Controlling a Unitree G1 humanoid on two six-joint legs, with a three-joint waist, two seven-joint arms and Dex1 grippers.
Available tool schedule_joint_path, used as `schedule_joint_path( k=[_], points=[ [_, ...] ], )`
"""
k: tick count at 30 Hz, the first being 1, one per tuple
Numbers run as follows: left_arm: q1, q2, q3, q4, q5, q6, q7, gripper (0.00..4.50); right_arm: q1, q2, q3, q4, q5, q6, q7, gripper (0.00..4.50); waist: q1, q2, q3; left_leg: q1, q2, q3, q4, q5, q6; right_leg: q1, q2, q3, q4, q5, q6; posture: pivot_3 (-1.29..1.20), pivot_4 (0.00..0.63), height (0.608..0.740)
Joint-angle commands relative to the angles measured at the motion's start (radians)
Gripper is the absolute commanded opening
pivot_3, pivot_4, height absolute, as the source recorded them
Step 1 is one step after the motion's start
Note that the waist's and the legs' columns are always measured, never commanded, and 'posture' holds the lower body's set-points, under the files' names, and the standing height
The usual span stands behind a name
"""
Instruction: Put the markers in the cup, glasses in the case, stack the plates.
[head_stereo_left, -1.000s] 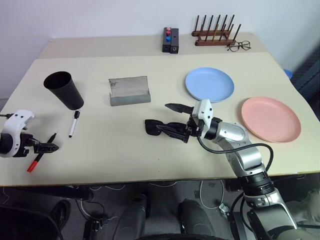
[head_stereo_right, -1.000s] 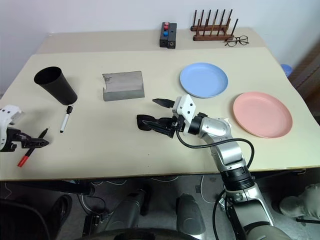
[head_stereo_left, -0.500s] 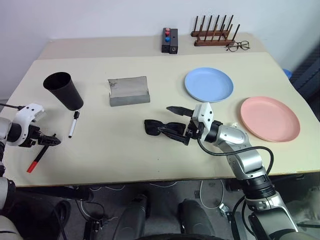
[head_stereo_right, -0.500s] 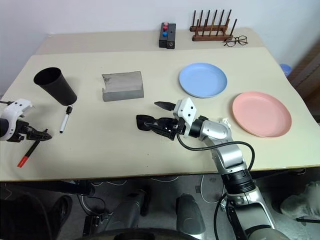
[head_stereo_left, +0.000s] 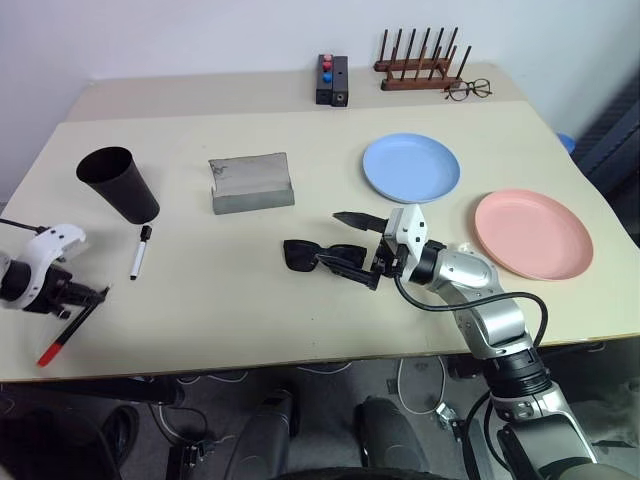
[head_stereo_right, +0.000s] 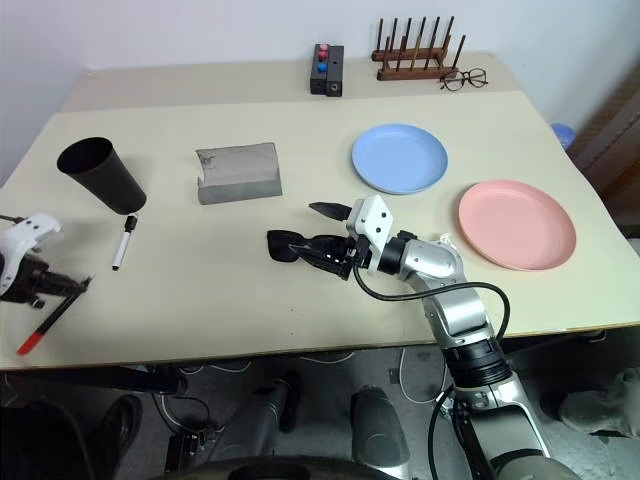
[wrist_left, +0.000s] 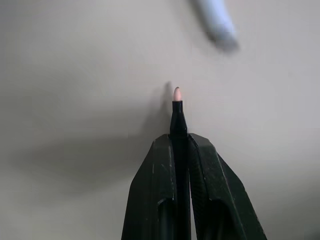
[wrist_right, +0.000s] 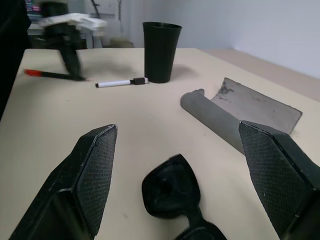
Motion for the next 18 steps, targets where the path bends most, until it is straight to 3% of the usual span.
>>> schedule_joint_path(
  k=[1, 4, 8, 14, 18],
  points=[
    [0.029, 0.060, 0.179, -0.220, -0.130, 0.034, -0.037, 0.10, -0.015, -0.002, -0.012, -0.025, 0.007, -0.017, 0.007, 3.92, 0.011, -0.001, 0.000, 0.000, 0.000, -0.001, 0.000, 0.000, -0.001, 0.000, 0.000, -0.001, 0.000, 0.000, -0.001, 0.00, 0.150, 0.740],
    [-0.038, -0.035, 0.323, -0.326, -0.236, 0.049, 0.064, 0.10, -0.018, 0.002, -0.010, -0.021, 0.007, -0.019, 0.011, 3.92, 0.033, -0.001, 0.000, 0.000, 0.000, -0.003, 0.000, -0.001, -0.003, 0.001, -0.001, -0.003, -0.001, -0.002, -0.004, 0.00, 0.150, 0.740],
    [-0.188, -0.207, 0.455, -0.276, -0.303, -0.073, 0.256, 0.10, -0.028, 0.013, -0.025, -0.025, 0.037, -0.007, 0.016, 3.92, 0.036, -0.002, 0.000, 0.000, 0.000, -0.002, 0.001, -0.001, -0.003, 0.001, -0.001, -0.003, -0.002, -0.001, -0.002, 0.00, 0.150, 0.740],
    [-0.334, -0.314, 0.488, -0.063, -0.266, -0.432, 0.416, 0.10, -0.034, -0.005, -0.092, -0.110, 0.245, 0.141, 0.076, 3.92, 0.026, -0.003, 0.001, -0.001, 0.000, -0.001, 0.002, 0.001, -0.001, 0.003, 0.002, -0.002, 0.001, 0.000, 0.000, 0.00, 0.150, 0.740],
    [-0.423, -0.354, 0.467, 0.098, -0.222, -0.641, 0.503, 0.10, -0.035, -0.015, -0.098, -0.146, 0.273, 0.181, 0.081, 3.92, 0.030, -0.004, 0.001, -0.001, -0.001, -0.001, 0.003, 0.002, -0.001, 0.003, 0.002, -0.003, 0.002, 0.000, 0.000, 0.00, 0.150, 0.740]
  ],
)
